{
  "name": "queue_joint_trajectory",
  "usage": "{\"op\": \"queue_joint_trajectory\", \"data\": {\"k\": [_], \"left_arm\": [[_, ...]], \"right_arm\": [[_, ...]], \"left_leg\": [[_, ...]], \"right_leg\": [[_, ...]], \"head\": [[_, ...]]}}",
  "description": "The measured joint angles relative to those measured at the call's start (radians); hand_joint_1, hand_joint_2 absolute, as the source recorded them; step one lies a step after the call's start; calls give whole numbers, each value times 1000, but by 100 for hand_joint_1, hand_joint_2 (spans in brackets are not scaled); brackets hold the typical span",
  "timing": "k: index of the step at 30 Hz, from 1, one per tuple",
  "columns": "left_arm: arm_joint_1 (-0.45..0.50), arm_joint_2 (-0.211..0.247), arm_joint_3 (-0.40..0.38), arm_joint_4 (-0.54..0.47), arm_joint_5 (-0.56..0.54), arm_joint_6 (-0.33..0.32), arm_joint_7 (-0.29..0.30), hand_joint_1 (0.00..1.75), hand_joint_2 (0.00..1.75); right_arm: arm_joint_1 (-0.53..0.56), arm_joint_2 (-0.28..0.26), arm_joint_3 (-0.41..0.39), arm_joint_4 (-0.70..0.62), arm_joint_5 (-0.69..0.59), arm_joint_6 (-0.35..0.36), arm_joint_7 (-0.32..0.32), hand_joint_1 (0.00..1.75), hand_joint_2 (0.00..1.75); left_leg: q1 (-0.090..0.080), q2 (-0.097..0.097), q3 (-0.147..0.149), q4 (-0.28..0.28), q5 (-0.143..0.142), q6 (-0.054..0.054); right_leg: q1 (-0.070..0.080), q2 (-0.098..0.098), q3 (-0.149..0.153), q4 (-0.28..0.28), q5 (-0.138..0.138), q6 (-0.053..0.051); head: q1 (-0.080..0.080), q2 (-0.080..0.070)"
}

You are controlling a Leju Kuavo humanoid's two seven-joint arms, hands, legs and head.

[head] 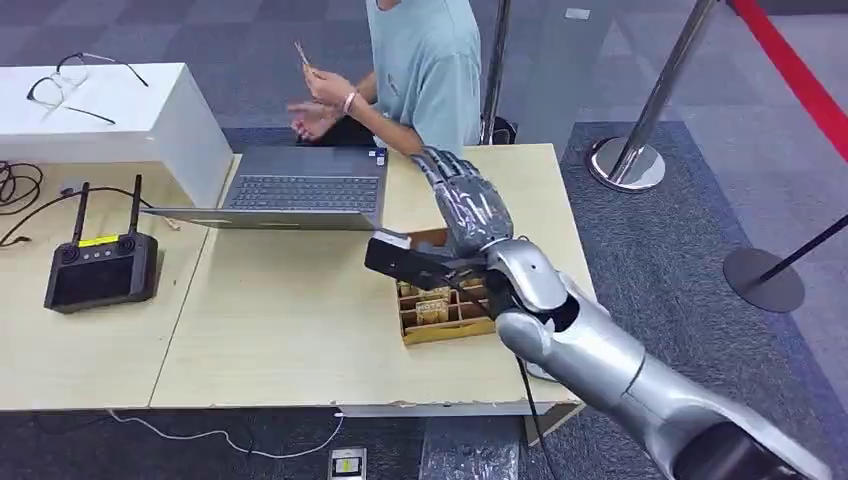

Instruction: Pass the card to the sensor for recognition and then transmit it.

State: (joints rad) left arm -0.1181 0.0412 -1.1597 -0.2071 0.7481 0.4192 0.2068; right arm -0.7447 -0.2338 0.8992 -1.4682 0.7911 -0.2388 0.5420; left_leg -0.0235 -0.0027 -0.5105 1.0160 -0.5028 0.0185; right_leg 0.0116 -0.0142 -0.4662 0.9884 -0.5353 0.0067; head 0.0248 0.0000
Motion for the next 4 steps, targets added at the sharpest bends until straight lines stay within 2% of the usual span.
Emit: {"op": "queue_joint_trajectory", "data": {"k": [4], "left_arm": [[3,-5,0,0,8,11,2,0,175]], "right_arm": [[53,-27,-20,-48,13,-11,13,0,175]], "left_leg": [[0,0,0,0,0,0]], "right_leg": [[0,0,0,0,0,0]], "head": [[0,0]]}}
